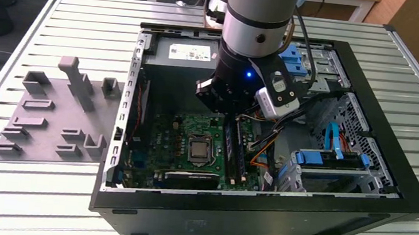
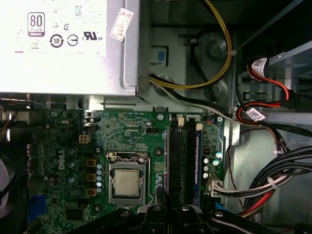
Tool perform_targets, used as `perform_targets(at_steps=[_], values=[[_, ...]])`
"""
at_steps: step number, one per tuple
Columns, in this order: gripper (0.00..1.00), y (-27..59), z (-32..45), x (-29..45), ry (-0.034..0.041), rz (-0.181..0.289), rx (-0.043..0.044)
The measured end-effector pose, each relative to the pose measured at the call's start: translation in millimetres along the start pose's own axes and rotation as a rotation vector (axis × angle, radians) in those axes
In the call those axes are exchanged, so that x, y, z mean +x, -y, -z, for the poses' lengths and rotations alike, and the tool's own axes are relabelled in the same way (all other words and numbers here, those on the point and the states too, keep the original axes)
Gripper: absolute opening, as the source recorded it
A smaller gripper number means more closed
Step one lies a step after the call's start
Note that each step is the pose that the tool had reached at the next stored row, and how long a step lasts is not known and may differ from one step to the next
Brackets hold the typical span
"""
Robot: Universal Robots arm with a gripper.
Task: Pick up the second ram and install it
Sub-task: 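Insert the second ram into the second slot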
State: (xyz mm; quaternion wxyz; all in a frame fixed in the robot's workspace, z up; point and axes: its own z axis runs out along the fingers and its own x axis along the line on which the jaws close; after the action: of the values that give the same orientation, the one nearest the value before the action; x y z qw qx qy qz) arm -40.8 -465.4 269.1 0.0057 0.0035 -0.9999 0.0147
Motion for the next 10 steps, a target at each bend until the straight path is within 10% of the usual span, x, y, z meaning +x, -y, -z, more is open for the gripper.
perform_targets(at_steps=[10], values=[[0.14,-0.1,-2.0,0.0,0.0000,0.000,0.0000]])
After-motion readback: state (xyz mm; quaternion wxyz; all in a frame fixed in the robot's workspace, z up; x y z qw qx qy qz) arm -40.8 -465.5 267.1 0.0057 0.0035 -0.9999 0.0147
